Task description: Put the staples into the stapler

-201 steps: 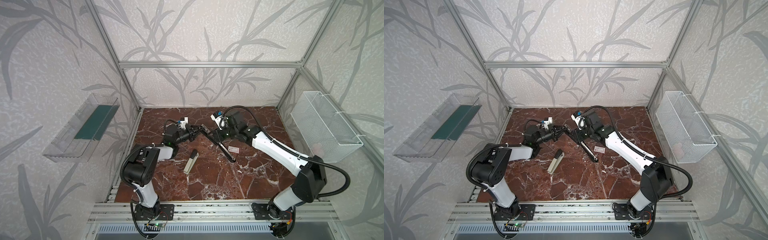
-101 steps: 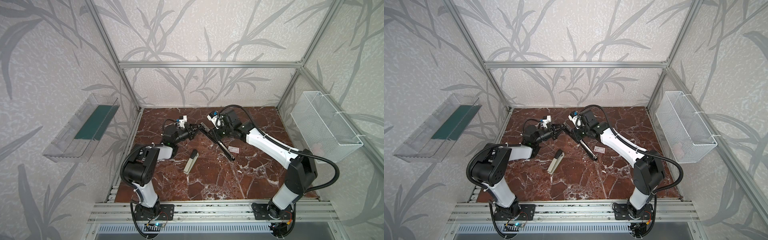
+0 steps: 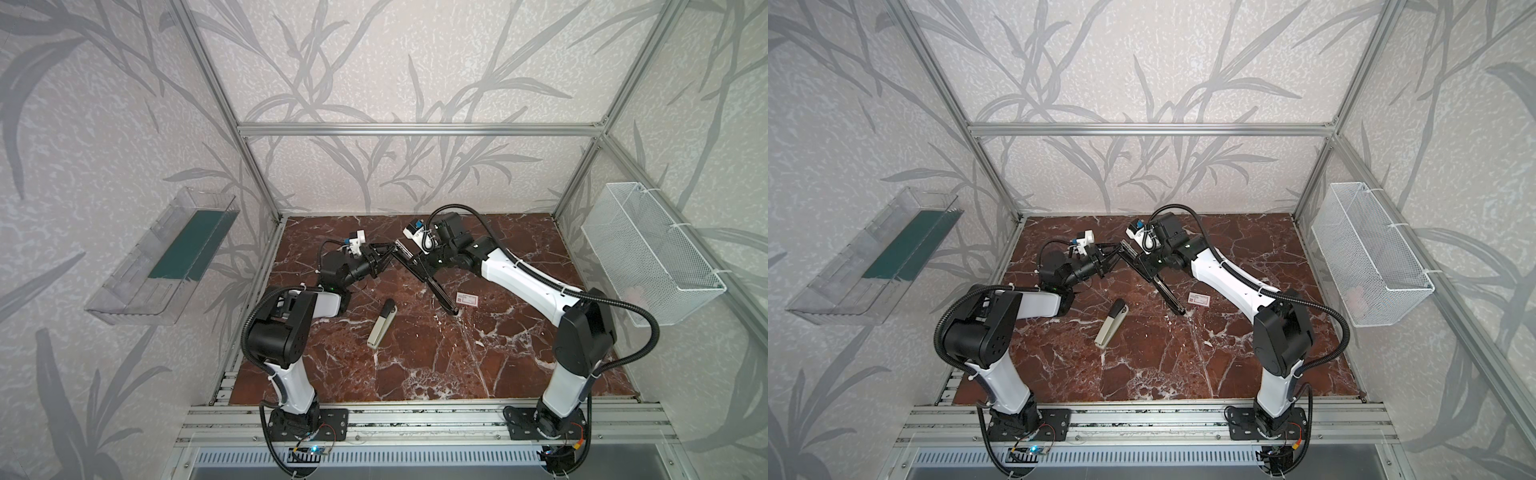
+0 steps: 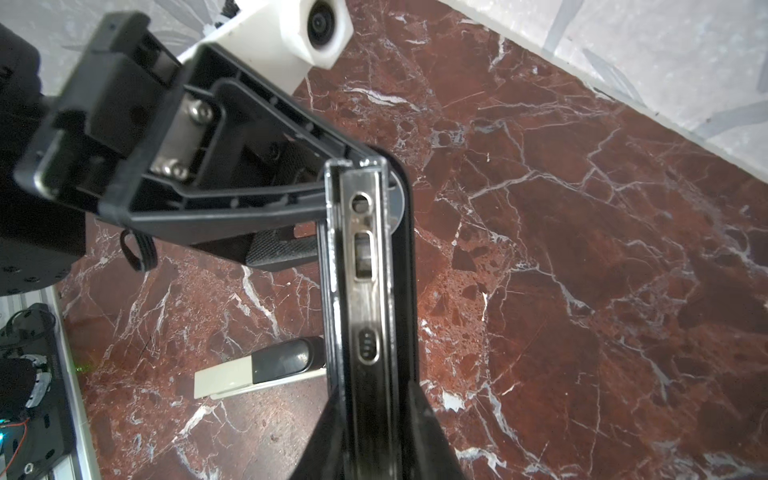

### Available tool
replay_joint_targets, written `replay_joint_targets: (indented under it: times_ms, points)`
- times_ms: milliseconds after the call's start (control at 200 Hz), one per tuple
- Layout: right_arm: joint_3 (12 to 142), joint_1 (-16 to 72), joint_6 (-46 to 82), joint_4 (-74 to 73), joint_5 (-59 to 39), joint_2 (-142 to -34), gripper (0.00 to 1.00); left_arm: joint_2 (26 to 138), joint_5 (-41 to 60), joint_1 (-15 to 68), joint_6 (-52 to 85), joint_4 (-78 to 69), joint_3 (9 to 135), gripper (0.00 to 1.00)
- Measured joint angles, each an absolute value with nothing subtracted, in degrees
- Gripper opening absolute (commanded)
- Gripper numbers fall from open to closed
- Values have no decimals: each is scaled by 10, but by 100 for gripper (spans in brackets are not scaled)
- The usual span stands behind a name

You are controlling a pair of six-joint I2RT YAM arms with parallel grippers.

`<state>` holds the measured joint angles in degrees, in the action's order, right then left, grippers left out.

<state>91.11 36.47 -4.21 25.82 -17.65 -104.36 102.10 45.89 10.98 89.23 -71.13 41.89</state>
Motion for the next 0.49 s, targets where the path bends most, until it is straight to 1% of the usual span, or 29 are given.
replay_joint_targets:
  times_ms: [235,375,495]
  points:
    - [987,364,-101,281,-163,-1142,0,972,434,17,896,-726,305,43]
    - [1032,364,-136,291,-154,-1201,0,932,427,11,882,-695,270,43]
    - [1067,369,-182,301,-139,-1247,0,862,421,10,842,-611,260,43]
